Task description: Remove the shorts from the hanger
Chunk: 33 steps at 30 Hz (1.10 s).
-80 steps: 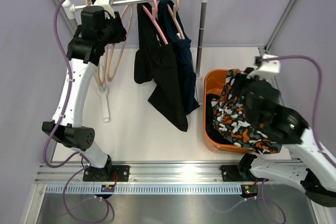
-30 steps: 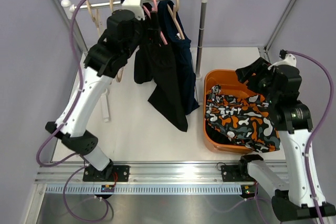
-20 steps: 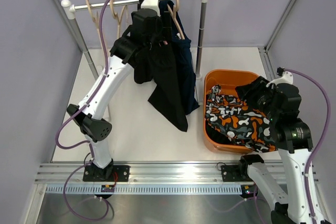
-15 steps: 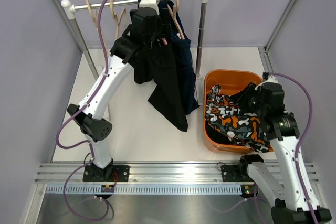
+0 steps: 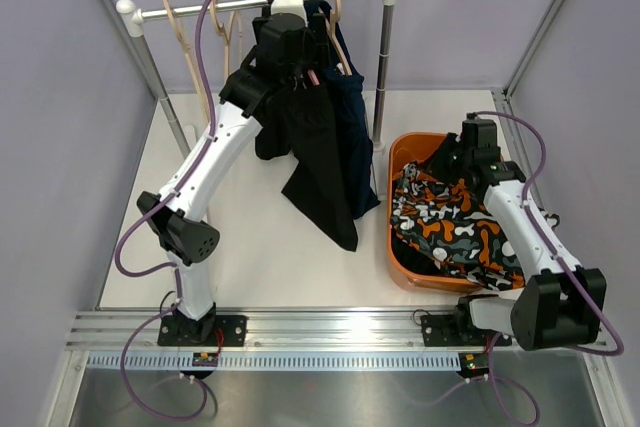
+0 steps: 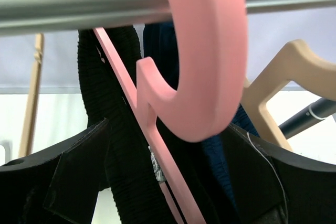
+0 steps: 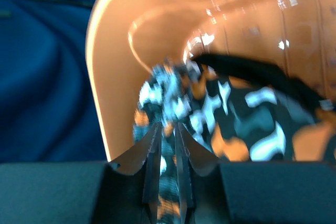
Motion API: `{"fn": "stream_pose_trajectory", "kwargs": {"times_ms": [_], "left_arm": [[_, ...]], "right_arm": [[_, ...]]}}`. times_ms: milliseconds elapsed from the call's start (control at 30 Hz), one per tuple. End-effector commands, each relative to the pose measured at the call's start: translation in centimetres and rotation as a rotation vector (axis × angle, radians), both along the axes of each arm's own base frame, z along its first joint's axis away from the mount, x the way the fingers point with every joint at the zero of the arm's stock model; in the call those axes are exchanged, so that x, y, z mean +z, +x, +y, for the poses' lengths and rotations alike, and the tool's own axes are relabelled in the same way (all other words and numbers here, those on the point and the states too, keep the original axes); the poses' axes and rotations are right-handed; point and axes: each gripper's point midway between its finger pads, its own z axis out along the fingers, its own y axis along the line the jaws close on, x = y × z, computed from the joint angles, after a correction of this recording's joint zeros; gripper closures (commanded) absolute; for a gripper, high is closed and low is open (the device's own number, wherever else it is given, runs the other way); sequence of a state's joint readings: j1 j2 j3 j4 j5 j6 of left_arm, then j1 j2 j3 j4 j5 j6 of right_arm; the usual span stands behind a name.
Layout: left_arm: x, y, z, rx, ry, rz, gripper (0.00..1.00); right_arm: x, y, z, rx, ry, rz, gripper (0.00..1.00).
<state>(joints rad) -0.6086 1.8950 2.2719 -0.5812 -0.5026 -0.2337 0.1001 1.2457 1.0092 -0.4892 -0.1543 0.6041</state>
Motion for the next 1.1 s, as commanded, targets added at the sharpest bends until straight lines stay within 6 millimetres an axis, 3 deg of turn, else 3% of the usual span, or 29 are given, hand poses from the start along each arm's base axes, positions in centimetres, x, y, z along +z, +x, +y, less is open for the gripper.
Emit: {"fn": "stream_pose_trajectory", "kwargs": {"times_ms": [0, 67, 133, 233, 267, 333, 367, 500, 667, 833, 1033, 1067], "left_arm": [[3.0, 0.3, 0.4, 0.032, -0.060, -0.081, 0.15], [3.0, 0.3, 0.5, 0.035, -0.061, -0.082, 0.17], [3.1, 0.2, 0.6, 0.039, -0.056, -0.084, 0.19], [3.2, 0.1, 0.9, 0.046, -0.040, -0.084, 0.39], [3.3, 0.0, 1.0, 0.045, -0.031, -0.084, 0.56], [3.4, -0.2, 1.2, 0.042, -0.023, -0.083, 0.70], [3.5, -0.4, 1.4, 0.044, -0.010, -0.082, 0.82], [4.5, -1.2, 2.3, 0.051, 0.012, -0.093, 1.00], [7.3, -3.0, 3.7, 0.039, 0.031, -0.140, 1.00], [9.7, -5.2, 4.6, 0.002, 0.035, -0.171, 1.00], [8.8, -8.6, 5.8, -0.057, 0.075, -0.102, 1.00], [7.6, -9.0, 5.9, -0.068, 0.095, -0.068, 1.00]], "right_arm": [[2.1, 3.3, 0.8, 0.020, 0.026, -0.094, 0.78], [1.3, 3.7, 0.7, 0.027, 0.003, -0.071, 0.78], [1.6, 3.9, 0.2, 0.008, -0.022, -0.082, 0.78], [3.1, 3.4, -0.3, -0.004, -0.036, -0.112, 0.77], [3.7, 2.9, -0.4, -0.004, -0.043, -0.119, 0.77], [5.5, 2.5, -0.7, -0.009, -0.056, -0.162, 0.76], [6.1, 2.1, -0.9, -0.015, -0.066, -0.166, 0.76], [9.2, 0.9, -1.4, -0.023, -0.080, -0.224, 0.75], [13.7, -0.8, -2.2, -0.037, -0.110, -0.307, 0.71], [16.6, -1.9, -2.4, -0.029, -0.119, -0.364, 0.69], [19.1, -3.6, -1.8, 0.021, -0.107, -0.419, 0.66], [19.6, -4.1, -1.3, 0.046, -0.096, -0.430, 0.65]]}}
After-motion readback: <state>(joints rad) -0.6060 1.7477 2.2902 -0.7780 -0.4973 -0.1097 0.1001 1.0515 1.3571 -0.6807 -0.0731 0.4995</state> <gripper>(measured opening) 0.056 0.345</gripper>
